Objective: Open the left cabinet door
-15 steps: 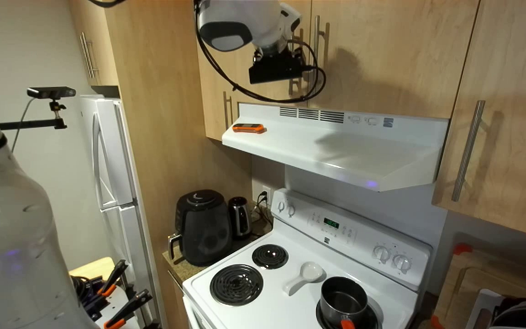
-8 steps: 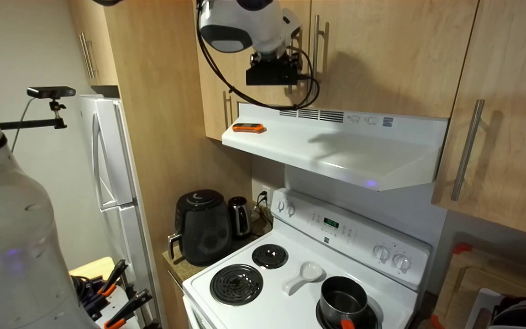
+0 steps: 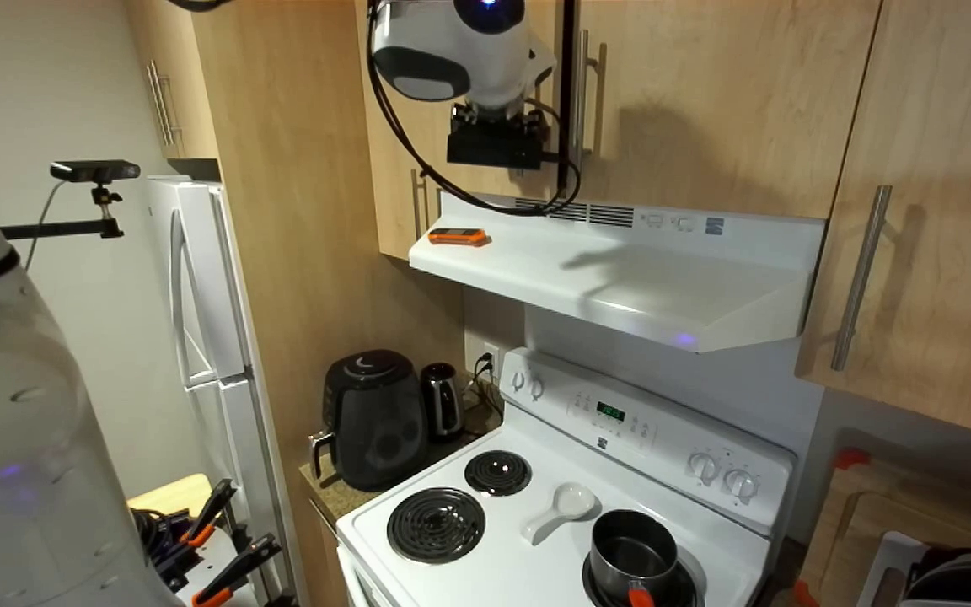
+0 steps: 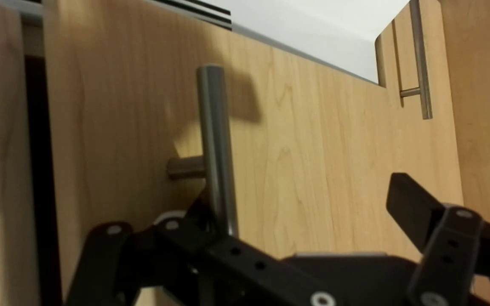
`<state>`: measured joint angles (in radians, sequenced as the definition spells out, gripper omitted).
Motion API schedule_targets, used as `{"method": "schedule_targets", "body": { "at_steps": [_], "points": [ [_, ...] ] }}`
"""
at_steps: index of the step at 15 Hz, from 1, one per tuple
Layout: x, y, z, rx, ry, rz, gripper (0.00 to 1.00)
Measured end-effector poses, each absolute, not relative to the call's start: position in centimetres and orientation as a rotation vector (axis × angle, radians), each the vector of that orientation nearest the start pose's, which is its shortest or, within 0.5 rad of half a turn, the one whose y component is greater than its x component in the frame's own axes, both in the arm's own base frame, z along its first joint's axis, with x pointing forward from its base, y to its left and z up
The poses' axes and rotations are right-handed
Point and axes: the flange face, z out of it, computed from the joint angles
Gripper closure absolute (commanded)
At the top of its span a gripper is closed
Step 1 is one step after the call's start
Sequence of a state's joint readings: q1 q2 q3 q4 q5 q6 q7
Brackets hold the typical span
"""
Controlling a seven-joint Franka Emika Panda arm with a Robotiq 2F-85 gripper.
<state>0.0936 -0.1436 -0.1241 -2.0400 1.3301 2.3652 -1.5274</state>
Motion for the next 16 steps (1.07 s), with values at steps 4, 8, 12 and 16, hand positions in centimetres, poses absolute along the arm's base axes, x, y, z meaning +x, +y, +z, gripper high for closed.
{"method": "schedule_targets", "body": {
  "at_steps": [4, 8, 12, 16],
  "points": [
    [54.9, -0.7, 56.6, -2.127, -0.755, -1.356, 0.0],
    [53.4, -0.6, 56.7, -2.129, -0.759, -1.355, 0.0],
    [51.5, -0.2, 57.1, -2.164, -0.798, -1.335, 0.0],
    [49.3, 0.9, 57.6, -2.221, -0.822, -1.32, 0.0]
  ]
}}
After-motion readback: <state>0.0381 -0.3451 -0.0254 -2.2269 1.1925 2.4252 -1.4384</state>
